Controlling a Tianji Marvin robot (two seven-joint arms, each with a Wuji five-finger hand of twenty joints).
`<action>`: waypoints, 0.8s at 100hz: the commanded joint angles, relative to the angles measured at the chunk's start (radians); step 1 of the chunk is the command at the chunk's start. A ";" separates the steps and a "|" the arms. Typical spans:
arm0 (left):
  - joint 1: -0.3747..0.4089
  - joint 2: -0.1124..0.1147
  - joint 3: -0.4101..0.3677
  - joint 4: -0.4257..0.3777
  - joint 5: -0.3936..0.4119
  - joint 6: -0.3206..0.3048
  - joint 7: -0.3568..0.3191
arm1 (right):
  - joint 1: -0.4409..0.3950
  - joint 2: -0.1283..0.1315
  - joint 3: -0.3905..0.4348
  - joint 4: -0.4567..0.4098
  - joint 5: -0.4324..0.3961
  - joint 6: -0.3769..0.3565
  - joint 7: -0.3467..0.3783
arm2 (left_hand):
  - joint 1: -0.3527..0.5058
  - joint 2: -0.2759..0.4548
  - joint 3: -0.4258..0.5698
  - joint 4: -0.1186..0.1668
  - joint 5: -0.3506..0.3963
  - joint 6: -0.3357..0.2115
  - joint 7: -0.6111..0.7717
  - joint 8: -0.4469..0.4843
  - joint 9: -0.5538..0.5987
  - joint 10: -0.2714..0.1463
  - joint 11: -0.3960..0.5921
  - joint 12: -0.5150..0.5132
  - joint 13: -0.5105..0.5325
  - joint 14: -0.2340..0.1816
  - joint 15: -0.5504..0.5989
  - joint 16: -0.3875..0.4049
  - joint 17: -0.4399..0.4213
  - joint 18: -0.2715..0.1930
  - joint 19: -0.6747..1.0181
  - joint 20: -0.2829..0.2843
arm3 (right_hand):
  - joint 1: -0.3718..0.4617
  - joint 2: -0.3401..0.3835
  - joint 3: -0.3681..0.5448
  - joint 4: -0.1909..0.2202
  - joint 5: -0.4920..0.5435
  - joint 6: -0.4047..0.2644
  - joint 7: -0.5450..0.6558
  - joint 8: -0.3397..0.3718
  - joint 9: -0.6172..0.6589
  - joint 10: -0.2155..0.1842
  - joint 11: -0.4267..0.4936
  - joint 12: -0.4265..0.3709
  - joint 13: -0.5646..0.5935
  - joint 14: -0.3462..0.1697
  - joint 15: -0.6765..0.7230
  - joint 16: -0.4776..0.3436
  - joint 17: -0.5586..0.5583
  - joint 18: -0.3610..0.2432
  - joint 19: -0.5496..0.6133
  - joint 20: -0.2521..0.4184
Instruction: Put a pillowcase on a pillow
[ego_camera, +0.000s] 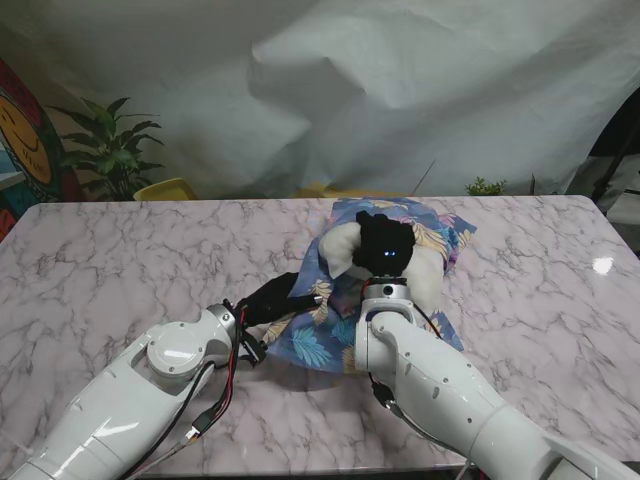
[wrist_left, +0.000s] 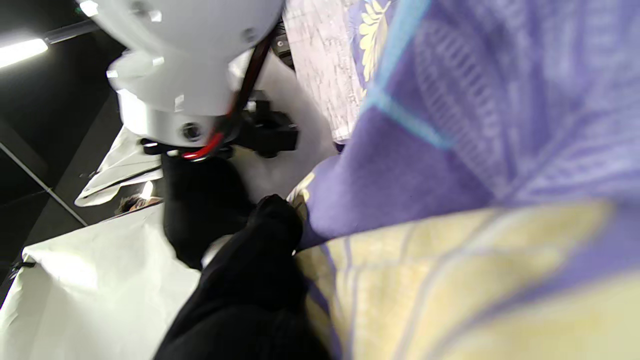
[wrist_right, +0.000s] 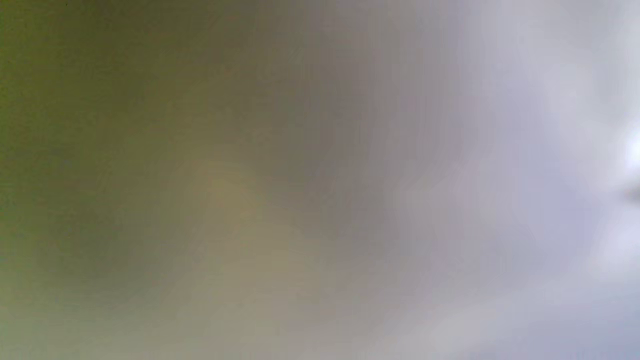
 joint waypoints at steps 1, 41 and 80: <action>0.008 -0.004 -0.001 -0.014 -0.014 -0.010 -0.020 | 0.015 0.006 -0.011 0.062 0.000 -0.016 0.015 | 0.070 0.012 0.034 0.015 0.017 -0.091 0.073 0.027 0.036 0.001 0.024 0.010 0.041 -0.028 0.021 0.005 0.031 -0.031 0.039 -0.018 | 0.026 0.062 0.058 0.042 0.040 0.002 0.122 0.040 -0.001 0.099 0.087 0.035 0.106 -0.235 0.507 0.068 0.078 -0.131 0.224 0.106; 0.030 0.007 -0.004 -0.037 -0.079 -0.056 -0.077 | 0.114 -0.052 -0.055 0.303 0.149 -0.034 0.054 | 0.070 0.010 0.039 0.014 0.021 -0.083 0.070 0.026 0.042 0.002 0.022 0.007 0.047 -0.023 0.018 -0.002 0.033 -0.029 0.037 -0.022 | -0.048 0.058 -0.009 0.012 0.092 0.003 0.163 0.089 0.061 0.094 0.278 0.232 0.107 -0.351 0.712 0.149 0.117 -0.198 0.370 0.152; 0.038 0.027 0.024 -0.033 -0.109 -0.106 -0.158 | 0.116 -0.057 0.051 0.228 0.179 0.073 0.089 | 0.070 0.010 0.041 0.013 0.025 -0.077 0.068 0.025 0.042 0.007 0.019 0.002 0.047 -0.019 0.013 -0.010 0.030 -0.026 0.035 -0.025 | -0.122 0.147 -0.063 0.009 0.159 -0.002 0.153 0.073 0.143 0.061 0.273 0.264 0.107 -0.345 0.768 0.187 0.131 -0.187 0.454 0.157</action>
